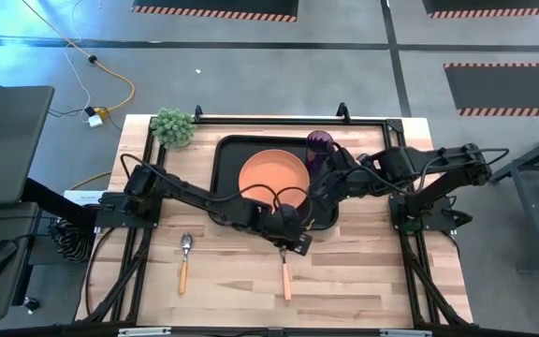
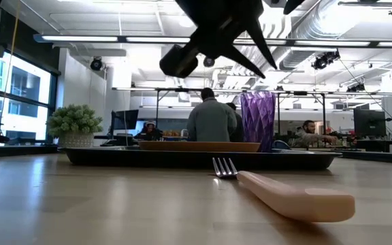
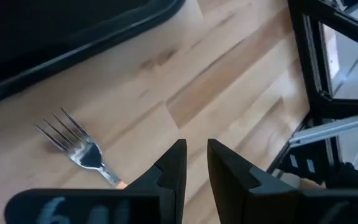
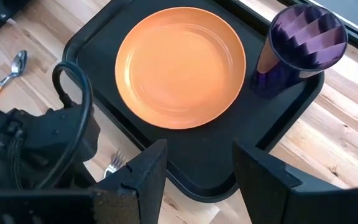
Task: Pick and place plate/cup/fork/spoon on tray
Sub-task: Put the orange fork on the black tray to the left of the orange plate
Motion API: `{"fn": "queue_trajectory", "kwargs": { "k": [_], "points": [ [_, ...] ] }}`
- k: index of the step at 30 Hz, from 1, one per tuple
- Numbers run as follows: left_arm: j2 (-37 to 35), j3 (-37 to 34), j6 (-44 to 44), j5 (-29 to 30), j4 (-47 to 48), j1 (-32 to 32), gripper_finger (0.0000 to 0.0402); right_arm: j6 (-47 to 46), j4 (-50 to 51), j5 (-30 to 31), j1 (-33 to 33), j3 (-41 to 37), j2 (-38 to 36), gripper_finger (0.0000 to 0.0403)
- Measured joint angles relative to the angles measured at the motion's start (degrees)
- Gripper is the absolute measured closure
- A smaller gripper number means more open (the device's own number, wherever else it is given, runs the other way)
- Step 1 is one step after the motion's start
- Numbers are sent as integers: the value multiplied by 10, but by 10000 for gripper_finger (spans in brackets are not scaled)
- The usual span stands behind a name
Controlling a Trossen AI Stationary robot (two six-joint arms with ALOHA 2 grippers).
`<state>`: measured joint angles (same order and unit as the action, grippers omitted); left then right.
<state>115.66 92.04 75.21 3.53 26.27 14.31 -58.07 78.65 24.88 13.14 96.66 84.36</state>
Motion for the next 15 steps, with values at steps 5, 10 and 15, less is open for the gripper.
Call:
{"fn": "queue_trajectory", "kwargs": {
  "k": [5, 10, 15],
  "points": [
    [15, -1, 12, 0, 13, 9, 349, -5, 0, 2, 9, 0, 0, 230],
    [28, 0, 24, -21, 9, 15, 343, -16, 0, 2, 12, 0, 0, 230],
    [37, 0, 26, -47, 0, 19, 325, -17, 1, 7, 12, 0, 0, 230]
  ]
}}
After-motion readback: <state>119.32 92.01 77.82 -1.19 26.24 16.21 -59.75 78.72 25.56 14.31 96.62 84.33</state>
